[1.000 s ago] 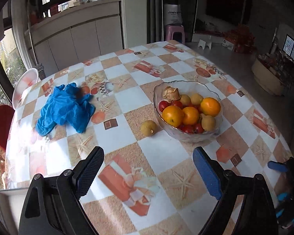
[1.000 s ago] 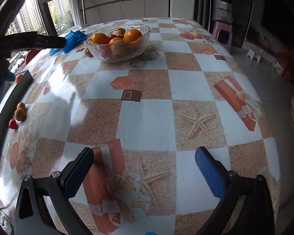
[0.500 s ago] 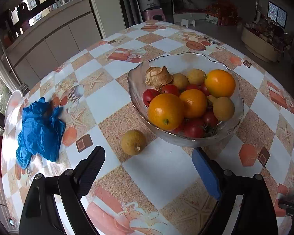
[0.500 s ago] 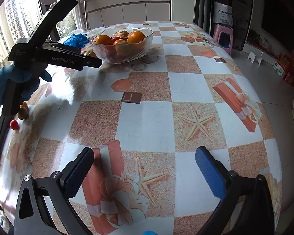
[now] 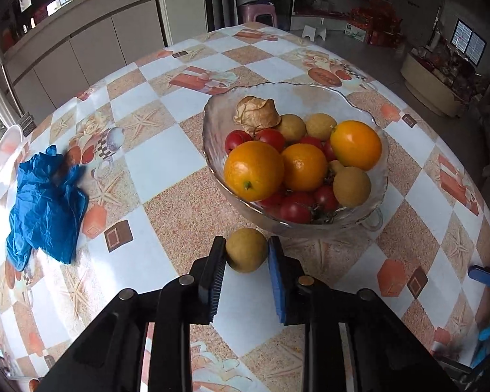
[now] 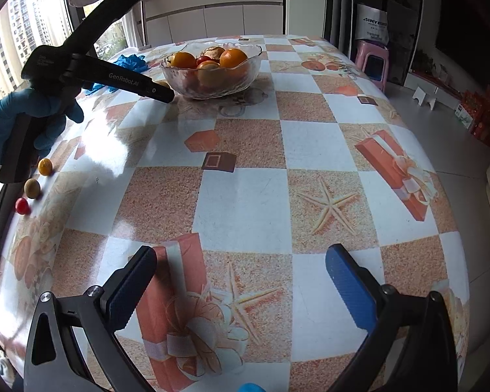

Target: Organize fruits

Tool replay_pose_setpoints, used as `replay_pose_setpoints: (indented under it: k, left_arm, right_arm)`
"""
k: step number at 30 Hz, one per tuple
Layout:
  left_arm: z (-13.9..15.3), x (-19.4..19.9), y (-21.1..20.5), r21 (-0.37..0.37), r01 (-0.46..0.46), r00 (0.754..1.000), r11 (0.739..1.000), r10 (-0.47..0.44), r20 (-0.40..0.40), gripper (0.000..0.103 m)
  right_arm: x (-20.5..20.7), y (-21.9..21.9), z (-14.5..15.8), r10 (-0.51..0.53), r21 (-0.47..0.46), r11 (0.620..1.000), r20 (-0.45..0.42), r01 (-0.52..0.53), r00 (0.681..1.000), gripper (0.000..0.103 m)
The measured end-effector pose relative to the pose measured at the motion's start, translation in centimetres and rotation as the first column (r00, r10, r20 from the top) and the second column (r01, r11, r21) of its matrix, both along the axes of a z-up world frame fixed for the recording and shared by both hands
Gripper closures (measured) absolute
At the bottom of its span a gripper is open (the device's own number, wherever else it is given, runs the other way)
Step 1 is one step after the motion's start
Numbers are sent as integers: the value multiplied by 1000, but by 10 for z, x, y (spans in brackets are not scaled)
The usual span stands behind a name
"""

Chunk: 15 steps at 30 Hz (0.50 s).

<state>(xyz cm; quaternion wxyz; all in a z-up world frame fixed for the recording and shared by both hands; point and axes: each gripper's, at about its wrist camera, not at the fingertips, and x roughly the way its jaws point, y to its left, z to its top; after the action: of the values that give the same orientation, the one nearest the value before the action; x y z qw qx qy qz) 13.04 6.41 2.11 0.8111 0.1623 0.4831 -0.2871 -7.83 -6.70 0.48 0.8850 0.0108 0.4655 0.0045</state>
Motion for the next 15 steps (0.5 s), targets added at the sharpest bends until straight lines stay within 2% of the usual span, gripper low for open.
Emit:
replay_pose_setpoints:
  k: [4, 8, 12, 15]
  left_arm:
    - [20, -26, 11, -33, -7, 1000, 999, 7, 11, 76]
    - [43, -79, 34, -52, -26, 999, 998, 28, 45, 76]
    - [47, -143, 70, -69, -119, 991, 991, 123, 52, 76]
    - [40, -192, 103, -82, -231, 971, 970, 235, 48, 76]
  right_arm:
    - [0, 2, 0, 1, -19, 1000, -5, -1, 1000, 0]
    - [0, 2, 0, 1, -25, 1000, -6, -1, 1000, 0]
    - [0, 2, 0, 1, -25, 1000, -7, -1, 1000, 0]
    - [0, 2, 0, 1, -25, 1000, -7, -1, 1000, 0]
